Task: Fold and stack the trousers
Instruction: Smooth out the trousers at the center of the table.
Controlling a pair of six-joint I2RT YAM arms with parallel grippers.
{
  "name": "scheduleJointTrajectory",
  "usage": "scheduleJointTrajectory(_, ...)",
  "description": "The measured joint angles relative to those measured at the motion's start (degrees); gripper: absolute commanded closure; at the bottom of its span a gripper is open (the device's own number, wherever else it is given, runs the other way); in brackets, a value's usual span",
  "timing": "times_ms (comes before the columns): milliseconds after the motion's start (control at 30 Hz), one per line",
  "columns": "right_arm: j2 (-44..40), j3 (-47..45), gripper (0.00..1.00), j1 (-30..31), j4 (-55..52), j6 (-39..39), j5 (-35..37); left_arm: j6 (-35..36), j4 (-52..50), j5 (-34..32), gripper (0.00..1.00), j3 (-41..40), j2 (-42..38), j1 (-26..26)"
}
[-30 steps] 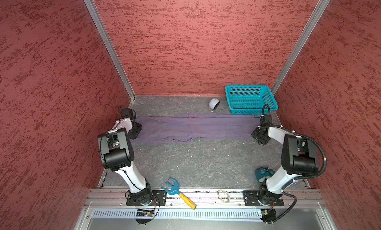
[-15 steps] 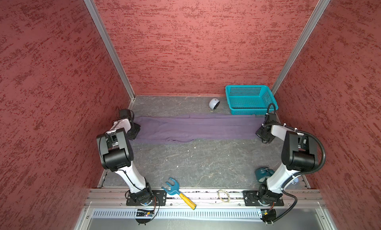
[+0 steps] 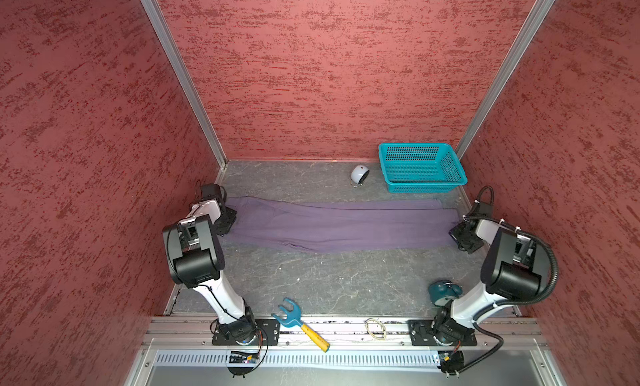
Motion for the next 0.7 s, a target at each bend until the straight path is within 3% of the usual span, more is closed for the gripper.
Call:
scheduleJointTrajectory(433, -3.5, -1.9, 1.0, -1.5, 0.1, 0.0, -2.2, -0.5, 0.5, 0.1, 0.68, -1.0, -0.4, -1.4)
scheduleJointTrajectory(533, -7.5, -4.5, 0.8, -1.7, 0.1, 0.0, -2.2, -0.5, -0.3, 0.0, 0.54, -1.4, -2.0, -1.8)
scheduleJointTrajectory(700, -13.9, -5.4, 0.62, -2.1, -0.4, -0.5, -1.1, -0.9, -3.0, -0.5, 0.4, -1.3, -7.9, -1.9)
